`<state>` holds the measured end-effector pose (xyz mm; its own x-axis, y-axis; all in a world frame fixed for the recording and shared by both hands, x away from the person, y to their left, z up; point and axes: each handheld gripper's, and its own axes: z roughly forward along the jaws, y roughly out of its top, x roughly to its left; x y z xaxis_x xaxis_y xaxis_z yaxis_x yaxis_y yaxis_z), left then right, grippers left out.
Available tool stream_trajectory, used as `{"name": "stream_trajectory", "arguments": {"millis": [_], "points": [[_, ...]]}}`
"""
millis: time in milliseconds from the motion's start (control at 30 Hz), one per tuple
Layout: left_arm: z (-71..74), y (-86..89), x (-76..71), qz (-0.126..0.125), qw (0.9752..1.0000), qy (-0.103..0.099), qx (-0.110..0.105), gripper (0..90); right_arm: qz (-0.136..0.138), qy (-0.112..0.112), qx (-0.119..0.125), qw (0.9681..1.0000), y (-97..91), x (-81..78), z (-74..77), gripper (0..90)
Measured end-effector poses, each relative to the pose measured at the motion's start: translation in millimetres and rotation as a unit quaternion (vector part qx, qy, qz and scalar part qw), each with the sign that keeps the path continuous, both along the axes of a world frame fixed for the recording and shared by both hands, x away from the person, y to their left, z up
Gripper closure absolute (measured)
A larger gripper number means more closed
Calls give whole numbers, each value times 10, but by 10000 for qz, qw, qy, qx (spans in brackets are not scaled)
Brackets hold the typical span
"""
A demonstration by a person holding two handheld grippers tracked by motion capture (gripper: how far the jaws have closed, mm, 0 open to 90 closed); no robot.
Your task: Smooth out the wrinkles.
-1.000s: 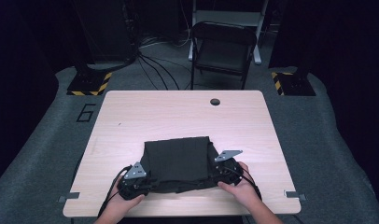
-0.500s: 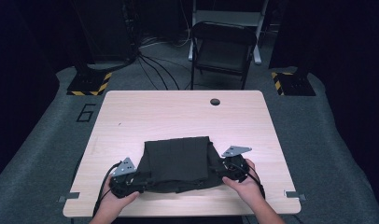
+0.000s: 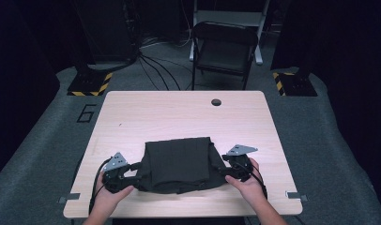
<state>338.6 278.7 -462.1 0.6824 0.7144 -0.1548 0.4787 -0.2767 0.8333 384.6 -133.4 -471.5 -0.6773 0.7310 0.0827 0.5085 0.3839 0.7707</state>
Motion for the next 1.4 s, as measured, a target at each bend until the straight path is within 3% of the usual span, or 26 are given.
{"name": "stream_trajectory", "arguments": {"millis": [600,967,1400], "points": [[-6,173,165,375,9993,4,-71,432,-364,146,130,9991,-207,13,-83,379],[-28,348,199,766,9969,19,-151,429,-535,106,85,9985,-287,28,-91,368],[-140,465,293,945,9954,131,65,427,-814,166,68,9965,-399,64,-148,367]]}}
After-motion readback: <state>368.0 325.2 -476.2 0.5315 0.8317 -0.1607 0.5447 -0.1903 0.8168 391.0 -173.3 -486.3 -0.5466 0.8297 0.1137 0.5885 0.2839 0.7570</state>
